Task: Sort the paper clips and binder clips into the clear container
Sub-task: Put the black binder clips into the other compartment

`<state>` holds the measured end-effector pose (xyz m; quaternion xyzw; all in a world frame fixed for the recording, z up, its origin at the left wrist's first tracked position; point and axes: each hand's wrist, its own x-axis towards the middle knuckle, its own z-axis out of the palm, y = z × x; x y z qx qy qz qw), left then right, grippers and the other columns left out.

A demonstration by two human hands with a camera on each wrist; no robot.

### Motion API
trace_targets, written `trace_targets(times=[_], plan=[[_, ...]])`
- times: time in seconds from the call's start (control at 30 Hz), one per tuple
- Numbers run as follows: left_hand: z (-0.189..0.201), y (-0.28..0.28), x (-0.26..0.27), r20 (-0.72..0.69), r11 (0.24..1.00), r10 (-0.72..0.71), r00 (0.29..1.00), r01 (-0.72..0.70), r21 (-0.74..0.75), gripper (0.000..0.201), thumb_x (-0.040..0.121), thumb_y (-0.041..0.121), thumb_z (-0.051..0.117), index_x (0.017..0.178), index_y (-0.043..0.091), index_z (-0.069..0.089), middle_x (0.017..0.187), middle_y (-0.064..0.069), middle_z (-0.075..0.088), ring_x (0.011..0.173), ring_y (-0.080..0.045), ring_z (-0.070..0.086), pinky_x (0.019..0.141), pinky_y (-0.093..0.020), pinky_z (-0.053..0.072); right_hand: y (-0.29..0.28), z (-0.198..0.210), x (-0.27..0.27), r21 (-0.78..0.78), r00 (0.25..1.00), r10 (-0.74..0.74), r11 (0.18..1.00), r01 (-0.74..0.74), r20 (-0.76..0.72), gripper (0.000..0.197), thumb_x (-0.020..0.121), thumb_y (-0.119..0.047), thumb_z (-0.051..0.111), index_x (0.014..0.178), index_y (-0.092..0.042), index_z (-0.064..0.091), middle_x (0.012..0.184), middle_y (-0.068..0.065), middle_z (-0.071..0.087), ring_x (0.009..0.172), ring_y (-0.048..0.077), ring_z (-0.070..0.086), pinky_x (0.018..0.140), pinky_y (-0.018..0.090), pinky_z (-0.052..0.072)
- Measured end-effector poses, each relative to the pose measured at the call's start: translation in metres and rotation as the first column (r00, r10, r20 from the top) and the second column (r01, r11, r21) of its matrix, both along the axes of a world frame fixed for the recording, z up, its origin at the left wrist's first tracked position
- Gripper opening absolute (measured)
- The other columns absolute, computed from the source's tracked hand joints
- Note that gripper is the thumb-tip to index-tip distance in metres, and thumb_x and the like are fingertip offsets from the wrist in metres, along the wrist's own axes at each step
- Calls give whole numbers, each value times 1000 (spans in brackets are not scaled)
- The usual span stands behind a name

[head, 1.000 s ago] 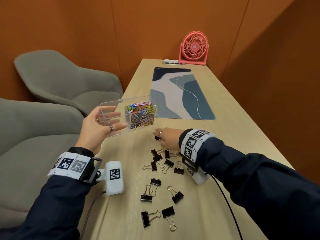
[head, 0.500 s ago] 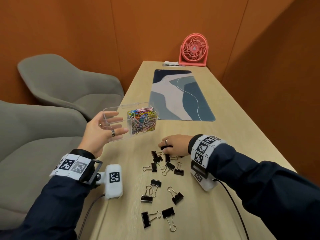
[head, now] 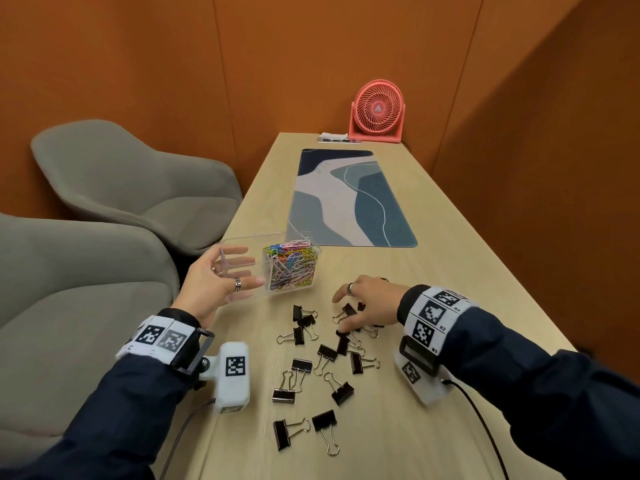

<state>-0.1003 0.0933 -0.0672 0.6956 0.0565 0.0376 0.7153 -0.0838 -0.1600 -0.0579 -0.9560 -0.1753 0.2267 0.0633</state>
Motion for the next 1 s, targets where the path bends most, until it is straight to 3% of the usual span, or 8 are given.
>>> trace_targets(times=[0.13, 0.3, 0.43, 0.6, 0.67, 0.77, 0.9, 1.0], plan=[[-1, -4, 5, -23, 1000, -5, 1000, 4, -11, 48, 67, -15, 70, 98, 20, 59, 109, -9, 65, 111, -39, 58, 84, -48, 53, -6, -5, -6, 21, 999, -7, 1000, 8, -44, 59, 71, -47, 73, 124, -36, 49, 125, 1, 39, 119, 24, 37, 102, 40, 40], [-6, -7, 11, -51, 1000, -16, 999, 15, -18, 49, 68, -16, 69, 99, 20, 57, 110, -9, 64, 111, -37, 58, 80, -45, 53, -6, -13, -8, 125, 999, -23, 992, 29, -46, 52, 69, -38, 78, 115, -30, 56, 107, -2, 40, 106, 21, 43, 95, 37, 44], [-10, -9, 12, -67, 999, -31, 997, 32, 8, 51, 64, -13, 75, 98, 22, 57, 108, -7, 64, 107, -27, 59, 80, -45, 53, -7, -14, -5, 174, 993, -26, 984, 46, -112, 53, 69, -32, 80, 115, -25, 54, 95, -6, 45, 89, 16, 48, 83, 32, 45], [-13, -11, 11, -77, 998, -53, 996, 51, -26, 48, 68, -14, 71, 98, 20, 56, 109, -9, 63, 103, -31, 58, 81, -48, 53, -10, -14, -4, 205, 979, -57, 974, 97, -193, 51, 69, -26, 81, 107, -26, 47, 87, -8, 42, 76, 11, 47, 59, 24, 46], [-14, -10, 11, -87, 998, -64, 994, 62, -27, 50, 64, -12, 74, 98, 20, 56, 109, -8, 64, 101, -29, 59, 81, -48, 52, -11, -14, -4, 215, 974, -75, 969, 123, -216, 51, 69, -23, 81, 106, -26, 46, 86, -8, 42, 76, 13, 48, 55, 23, 46], [-13, -9, 11, -82, 996, -63, 995, 67, 53, 59, 48, 1, 82, 98, 22, 57, 105, -5, 67, 97, -24, 61, 84, -42, 49, -12, -15, -5, 252, 970, -97, 956, 154, -222, 50, 68, -20, 81, 104, -24, 46, 87, -6, 42, 78, 15, 48, 57, 26, 48], [-15, -6, 13, -65, 981, -37, 997, 49, 187, 53, 57, -5, 83, 94, 23, 57, 101, -2, 66, 89, -14, 59, 85, -33, 46, -16, -17, -6, 292, 968, -115, 939, 179, -222, 48, 68, -18, 81, 101, -23, 47, 89, -5, 42, 72, 11, 47, 55, 24, 47], [-16, -4, 15, -67, 952, -15, 998, 34, 304, 52, 56, -2, 85, 91, 24, 57, 98, -1, 64, 86, -15, 56, 84, -32, 45, -20, -19, -6, 340, 960, -145, 913, 224, -241, 41, 70, -14, 80, 94, -24, 48, 95, -3, 43, 69, 9, 46, 51, 20, 46]])
